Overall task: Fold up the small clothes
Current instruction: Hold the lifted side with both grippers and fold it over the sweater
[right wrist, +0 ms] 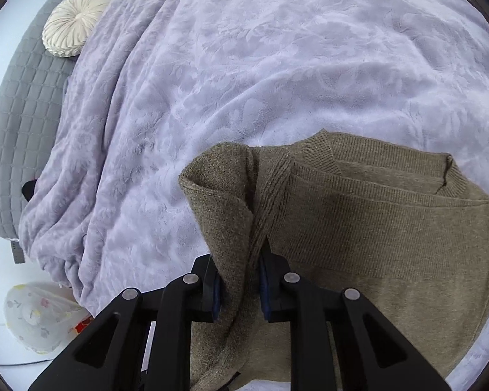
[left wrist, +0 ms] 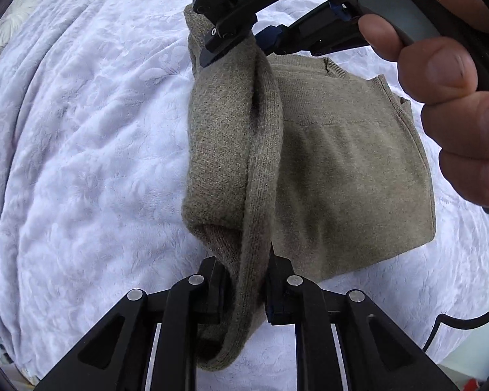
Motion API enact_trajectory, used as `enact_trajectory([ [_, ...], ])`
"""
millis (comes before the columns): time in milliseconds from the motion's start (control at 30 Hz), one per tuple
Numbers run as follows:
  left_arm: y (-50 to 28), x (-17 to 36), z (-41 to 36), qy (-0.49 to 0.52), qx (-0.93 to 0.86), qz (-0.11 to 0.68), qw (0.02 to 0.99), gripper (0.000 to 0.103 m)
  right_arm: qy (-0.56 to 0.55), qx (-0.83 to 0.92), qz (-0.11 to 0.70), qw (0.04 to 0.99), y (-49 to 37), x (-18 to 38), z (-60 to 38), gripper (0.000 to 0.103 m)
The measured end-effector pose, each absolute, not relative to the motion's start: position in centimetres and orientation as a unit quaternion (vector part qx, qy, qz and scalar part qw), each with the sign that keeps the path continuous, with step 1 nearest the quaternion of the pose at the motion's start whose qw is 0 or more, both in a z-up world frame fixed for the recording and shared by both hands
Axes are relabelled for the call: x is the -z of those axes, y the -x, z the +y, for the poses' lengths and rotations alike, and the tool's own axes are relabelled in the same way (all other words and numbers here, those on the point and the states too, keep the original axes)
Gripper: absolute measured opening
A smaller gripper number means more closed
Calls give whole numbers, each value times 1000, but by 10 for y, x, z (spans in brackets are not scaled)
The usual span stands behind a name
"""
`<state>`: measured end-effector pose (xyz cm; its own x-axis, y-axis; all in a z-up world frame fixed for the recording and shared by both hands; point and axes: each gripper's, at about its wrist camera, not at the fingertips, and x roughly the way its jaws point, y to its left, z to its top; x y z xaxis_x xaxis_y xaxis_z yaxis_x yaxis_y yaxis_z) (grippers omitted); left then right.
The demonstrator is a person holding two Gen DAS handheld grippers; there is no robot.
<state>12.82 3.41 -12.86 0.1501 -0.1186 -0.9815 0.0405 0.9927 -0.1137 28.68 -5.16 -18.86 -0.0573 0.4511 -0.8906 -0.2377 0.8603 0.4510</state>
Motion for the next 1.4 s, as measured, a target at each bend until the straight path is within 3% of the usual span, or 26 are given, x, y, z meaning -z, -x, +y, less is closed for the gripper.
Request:
enact_trajectory([
  [1400,-128,102,-117,-105,7,648,754,16,-104,-362,624,684,-283,138,-200,19],
])
